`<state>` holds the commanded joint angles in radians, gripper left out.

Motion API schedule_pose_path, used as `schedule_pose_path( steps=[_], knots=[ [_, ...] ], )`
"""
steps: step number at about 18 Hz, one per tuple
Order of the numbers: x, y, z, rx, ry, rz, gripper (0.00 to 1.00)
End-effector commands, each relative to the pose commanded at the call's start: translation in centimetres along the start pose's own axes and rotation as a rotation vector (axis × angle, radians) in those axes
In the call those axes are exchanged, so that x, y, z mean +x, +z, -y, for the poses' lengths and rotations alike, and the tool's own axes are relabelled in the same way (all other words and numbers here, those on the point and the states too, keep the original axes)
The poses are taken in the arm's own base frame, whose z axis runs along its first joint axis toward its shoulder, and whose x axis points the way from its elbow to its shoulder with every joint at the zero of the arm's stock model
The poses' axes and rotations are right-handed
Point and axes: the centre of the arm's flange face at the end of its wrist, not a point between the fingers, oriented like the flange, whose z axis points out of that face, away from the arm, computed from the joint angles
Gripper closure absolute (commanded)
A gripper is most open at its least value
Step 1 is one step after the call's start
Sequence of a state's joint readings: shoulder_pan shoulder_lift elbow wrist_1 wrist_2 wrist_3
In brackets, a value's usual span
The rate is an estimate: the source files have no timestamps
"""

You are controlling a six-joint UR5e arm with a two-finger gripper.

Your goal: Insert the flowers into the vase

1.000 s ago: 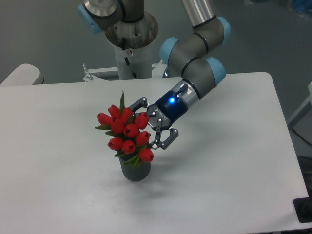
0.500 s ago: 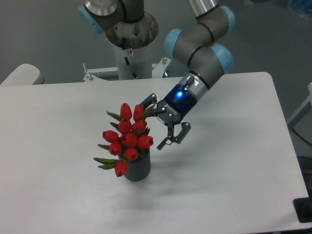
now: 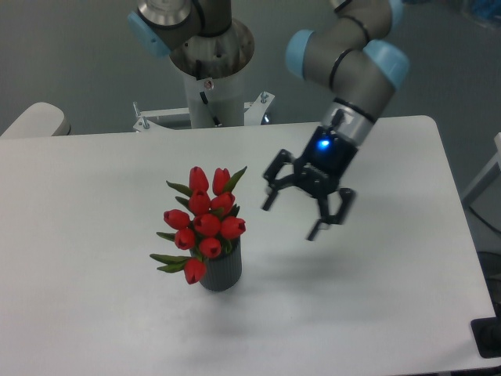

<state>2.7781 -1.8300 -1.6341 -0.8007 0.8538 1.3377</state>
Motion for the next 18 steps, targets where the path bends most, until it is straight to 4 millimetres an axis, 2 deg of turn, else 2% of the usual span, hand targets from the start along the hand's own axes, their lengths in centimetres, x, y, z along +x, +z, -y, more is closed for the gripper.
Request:
schedule_pose_path(
  steps=[3,7,9,14,16,18],
  knots=[
    [-2.6,-0.2,1.0,-0.149,0.055,0.066,0.00],
    [-5.9,-0.3,0.8,-0.288,0.090,0.117,0.00],
    [-7.0,-0.3,0.7,-0.326,0.139,0.113,0.00],
    [-8.3,-0.9,0.3,-0.442,0.286,0.048,0.00],
    [-8.3,-1.0,0.2,-0.470,0.293,0.043,0.00],
    [-7.8,-0.2,1.0,-0.466,0.305,0.034,0.00]
  ],
)
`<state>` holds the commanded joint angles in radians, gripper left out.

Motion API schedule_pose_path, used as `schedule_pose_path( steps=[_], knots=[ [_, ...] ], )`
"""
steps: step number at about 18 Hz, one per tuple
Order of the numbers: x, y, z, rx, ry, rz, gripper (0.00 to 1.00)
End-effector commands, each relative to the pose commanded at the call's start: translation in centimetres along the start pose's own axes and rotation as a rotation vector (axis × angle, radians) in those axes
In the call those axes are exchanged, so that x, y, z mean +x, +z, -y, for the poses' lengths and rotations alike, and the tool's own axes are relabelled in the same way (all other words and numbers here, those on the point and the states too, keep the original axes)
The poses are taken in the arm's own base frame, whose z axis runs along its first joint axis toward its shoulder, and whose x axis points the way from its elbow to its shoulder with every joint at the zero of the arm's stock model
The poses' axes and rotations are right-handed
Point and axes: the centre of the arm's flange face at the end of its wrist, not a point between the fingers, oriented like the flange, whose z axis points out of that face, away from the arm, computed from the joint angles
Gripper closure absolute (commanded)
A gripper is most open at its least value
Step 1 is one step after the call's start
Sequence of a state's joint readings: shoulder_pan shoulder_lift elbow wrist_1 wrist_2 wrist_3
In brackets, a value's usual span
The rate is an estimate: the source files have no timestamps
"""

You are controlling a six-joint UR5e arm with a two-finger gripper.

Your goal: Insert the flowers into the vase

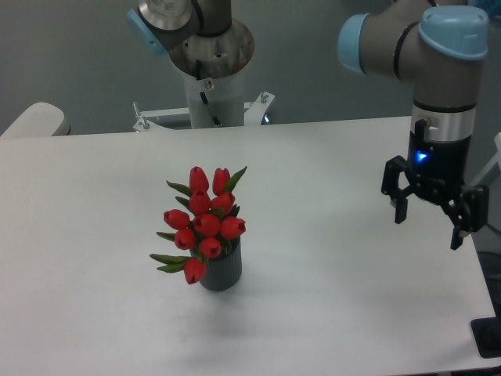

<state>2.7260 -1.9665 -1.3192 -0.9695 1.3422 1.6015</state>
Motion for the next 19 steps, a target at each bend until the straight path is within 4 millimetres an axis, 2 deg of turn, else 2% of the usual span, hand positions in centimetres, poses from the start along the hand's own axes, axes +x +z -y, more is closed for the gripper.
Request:
schedule_pose_path(
  steps=[19],
  knots=[
    [0.3,0.4,1.0,-0.030,0.017,-0.020,0.00]
  ],
)
